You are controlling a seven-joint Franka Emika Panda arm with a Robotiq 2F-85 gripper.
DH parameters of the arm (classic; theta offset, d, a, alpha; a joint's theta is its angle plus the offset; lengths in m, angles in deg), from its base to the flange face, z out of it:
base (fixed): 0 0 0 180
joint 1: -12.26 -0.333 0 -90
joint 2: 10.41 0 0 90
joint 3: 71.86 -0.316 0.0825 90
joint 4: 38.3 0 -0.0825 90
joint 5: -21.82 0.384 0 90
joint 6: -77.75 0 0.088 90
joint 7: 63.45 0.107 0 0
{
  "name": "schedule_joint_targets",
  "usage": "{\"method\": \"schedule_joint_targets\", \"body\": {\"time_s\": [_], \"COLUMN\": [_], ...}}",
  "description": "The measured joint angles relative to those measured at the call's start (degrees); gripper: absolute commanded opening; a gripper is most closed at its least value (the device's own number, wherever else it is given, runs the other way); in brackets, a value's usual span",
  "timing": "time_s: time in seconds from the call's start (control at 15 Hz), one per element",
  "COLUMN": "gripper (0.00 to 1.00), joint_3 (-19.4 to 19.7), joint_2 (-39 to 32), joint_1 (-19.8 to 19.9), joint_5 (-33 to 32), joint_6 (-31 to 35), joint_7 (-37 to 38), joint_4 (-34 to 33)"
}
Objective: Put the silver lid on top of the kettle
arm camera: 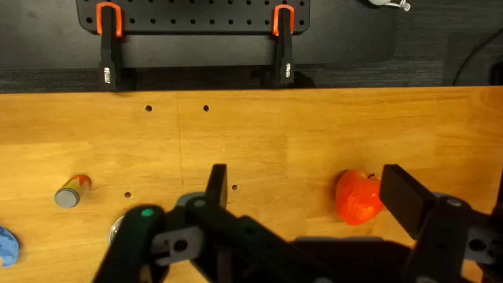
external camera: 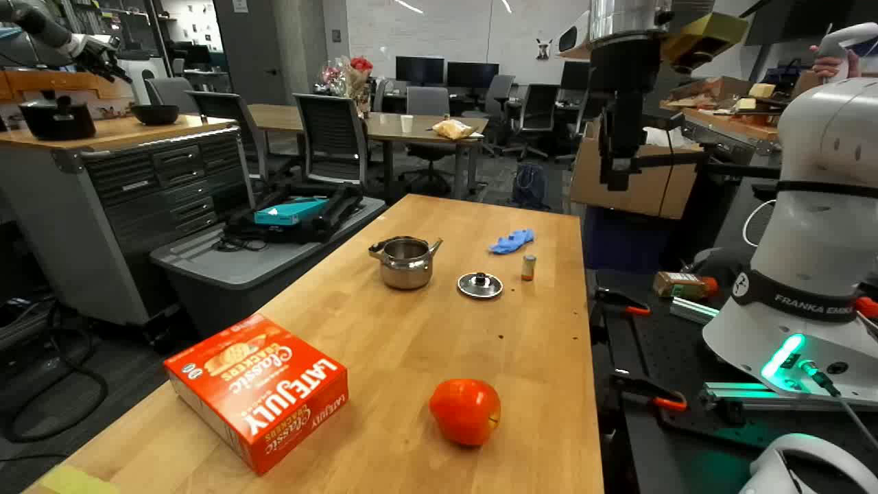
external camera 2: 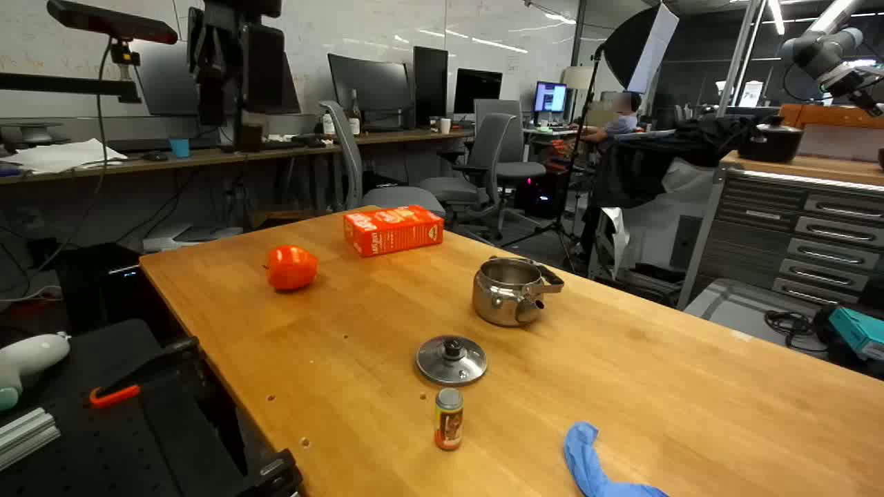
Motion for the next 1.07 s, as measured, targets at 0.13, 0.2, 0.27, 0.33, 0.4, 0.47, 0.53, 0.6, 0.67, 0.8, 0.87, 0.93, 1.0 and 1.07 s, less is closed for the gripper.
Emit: {"method": "schedule_joint_targets", "body": {"time_s": [0.13,0.2,0.27,0.33,0.4,0.47,0.53,0.6,0.67,0.8,0.87,0.93,1.0,1.07], "gripper": [1.0,1.0,1.0,1.0,1.0,1.0,1.0,1.0,1.0,1.0,1.0,1.0,1.0,1.0], "joint_3": [0.0,0.0,0.0,0.0,0.0,0.0,0.0,0.0,0.0,0.0,0.0,0.0,0.0,0.0], "joint_2": [0.0,0.0,0.0,0.0,0.0,0.0,0.0,0.0,0.0,0.0,0.0,-0.1,-0.3,-0.5], "joint_1": [0.0,0.0,0.0,0.0,0.0,0.0,0.0,0.0,0.0,0.0,0.0,0.1,0.2,0.3], "joint_5": [0.0,0.0,0.0,0.0,0.0,0.0,0.0,0.0,0.0,0.0,0.0,0.0,0.0,0.0], "joint_6": [0.0,0.0,0.0,0.0,0.0,0.0,0.0,0.0,0.0,0.0,0.0,0.1,0.5,1.4], "joint_7": [0.0,0.0,0.0,0.0,0.0,0.0,0.0,0.0,0.0,0.0,0.0,0.0,0.1,0.2], "joint_4": [0.0,0.0,0.0,0.0,0.0,0.0,0.0,0.0,0.0,0.0,0.0,0.0,0.0,0.0]}}
